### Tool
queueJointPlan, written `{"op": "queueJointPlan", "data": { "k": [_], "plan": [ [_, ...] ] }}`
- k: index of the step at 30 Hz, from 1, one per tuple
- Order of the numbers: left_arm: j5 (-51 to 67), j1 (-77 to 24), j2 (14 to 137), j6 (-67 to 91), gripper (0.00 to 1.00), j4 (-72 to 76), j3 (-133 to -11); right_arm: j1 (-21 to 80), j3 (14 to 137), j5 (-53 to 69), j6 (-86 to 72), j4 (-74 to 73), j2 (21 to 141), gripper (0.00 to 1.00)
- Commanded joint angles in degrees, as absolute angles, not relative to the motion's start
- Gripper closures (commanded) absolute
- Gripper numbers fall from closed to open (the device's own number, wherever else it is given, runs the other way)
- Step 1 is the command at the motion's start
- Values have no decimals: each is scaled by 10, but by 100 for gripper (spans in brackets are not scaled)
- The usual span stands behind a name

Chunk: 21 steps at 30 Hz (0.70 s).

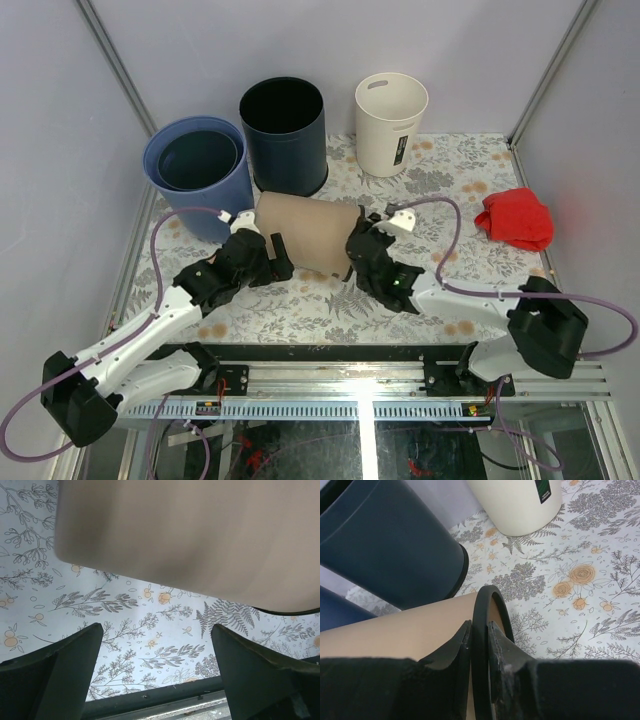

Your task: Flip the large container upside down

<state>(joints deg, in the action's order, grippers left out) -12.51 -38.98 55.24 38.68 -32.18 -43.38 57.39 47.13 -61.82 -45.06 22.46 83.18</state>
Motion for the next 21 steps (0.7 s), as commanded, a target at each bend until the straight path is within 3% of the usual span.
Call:
{"op": "queueJointPlan", "data": {
  "k": [1, 14, 21],
  "plan": [
    [-140, -393, 544, 375, 10, -338, -462, 555, 375, -566, -485, 231, 804, 100],
    [-164, -393, 517, 352, 10, -418, -575, 511, 202, -529, -588, 267, 658, 100],
    [-167, -393, 509, 357, 9, -429, -577, 507, 177, -527, -603, 245, 628, 100]
  ]
}}
